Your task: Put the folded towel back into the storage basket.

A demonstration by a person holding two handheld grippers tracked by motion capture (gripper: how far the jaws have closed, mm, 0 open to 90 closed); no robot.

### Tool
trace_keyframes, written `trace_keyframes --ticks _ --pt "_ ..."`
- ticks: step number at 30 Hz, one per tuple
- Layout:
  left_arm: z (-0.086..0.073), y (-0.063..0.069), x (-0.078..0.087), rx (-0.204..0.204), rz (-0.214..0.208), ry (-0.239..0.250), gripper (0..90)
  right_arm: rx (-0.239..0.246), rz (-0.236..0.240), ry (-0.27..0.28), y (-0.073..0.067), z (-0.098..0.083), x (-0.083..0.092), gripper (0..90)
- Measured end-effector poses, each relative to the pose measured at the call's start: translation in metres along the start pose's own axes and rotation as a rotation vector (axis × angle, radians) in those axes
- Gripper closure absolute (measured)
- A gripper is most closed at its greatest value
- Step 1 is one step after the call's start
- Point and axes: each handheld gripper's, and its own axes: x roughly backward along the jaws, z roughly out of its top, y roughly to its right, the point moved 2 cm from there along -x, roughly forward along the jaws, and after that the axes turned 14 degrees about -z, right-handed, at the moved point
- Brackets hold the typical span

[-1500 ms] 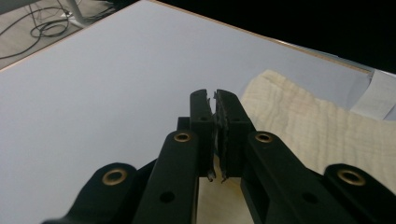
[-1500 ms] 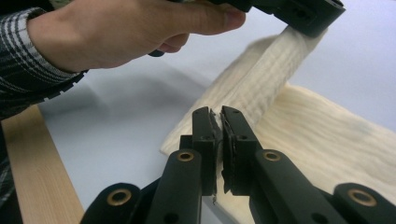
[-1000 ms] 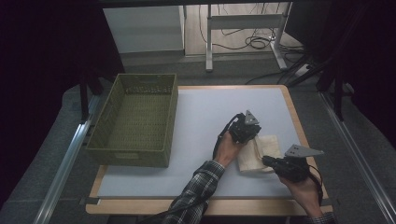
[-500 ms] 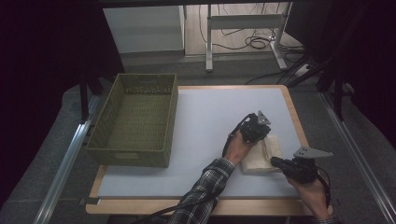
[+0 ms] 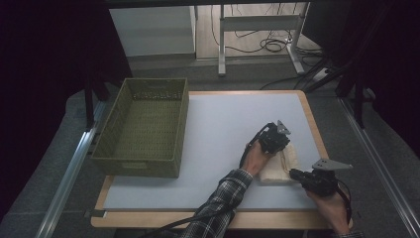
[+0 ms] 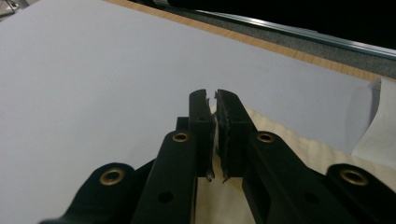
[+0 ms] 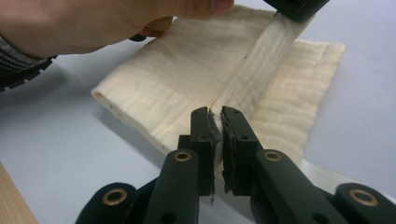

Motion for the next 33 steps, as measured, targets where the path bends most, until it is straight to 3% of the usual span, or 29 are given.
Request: trace_keyframes --ticks 2,4,5,6,9,13,17,22,25,27,29,31,33 --pt "0.000 0.000 0.000 0.002 -0.004 0.009 80.8 0.000 -0.003 -0.002 0.001 -0.002 0.000 82.3" --pt "0.001 0.000 0.000 0.014 -0.008 0.029 70.1 -0.005 -0.004 -0.001 0.001 -0.002 0.001 80.5" --pt "0.002 0.001 0.000 0.021 -0.004 0.043 70.1 -0.007 -0.008 0.000 0.002 -0.003 0.002 79.7" --pt "0.004 0.001 0.004 0.024 -0.001 0.057 59.0 -0.014 -0.016 0.005 0.004 -0.002 0.007 77.2" --pt "0.007 0.002 0.011 0.022 0.008 0.066 50.8 -0.016 -0.035 0.013 0.008 0.000 0.015 74.9" --pt "0.008 0.001 0.025 0.018 0.033 0.081 44.1 -0.016 -0.086 0.036 0.018 0.004 0.028 70.3" --pt "0.005 -0.002 0.037 0.017 0.056 0.074 40.0 -0.035 -0.103 0.049 0.025 0.008 0.032 66.6" --pt "-0.006 -0.008 0.053 0.035 0.081 0.068 36.9 -0.034 -0.092 0.024 0.019 0.012 0.017 57.1" --pt "-0.016 -0.012 0.060 0.040 0.094 0.054 36.2 -0.020 -0.097 -0.004 0.013 0.008 0.003 56.0" --pt "-0.021 -0.014 0.063 0.046 0.104 0.045 36.0 -0.007 -0.109 -0.020 0.011 0.005 -0.003 59.9" --pt "-0.027 -0.016 0.066 0.059 0.105 0.046 36.0 0.016 -0.143 -0.046 0.010 0.001 -0.006 72.7" --pt "-0.031 -0.018 0.067 0.067 0.105 0.049 36.0 0.007 -0.125 -0.061 0.011 -0.002 -0.008 83.6" --pt "-0.035 -0.019 0.068 0.074 0.103 0.049 36.0 -0.004 -0.115 -0.065 0.013 -0.004 -0.007 87.3"
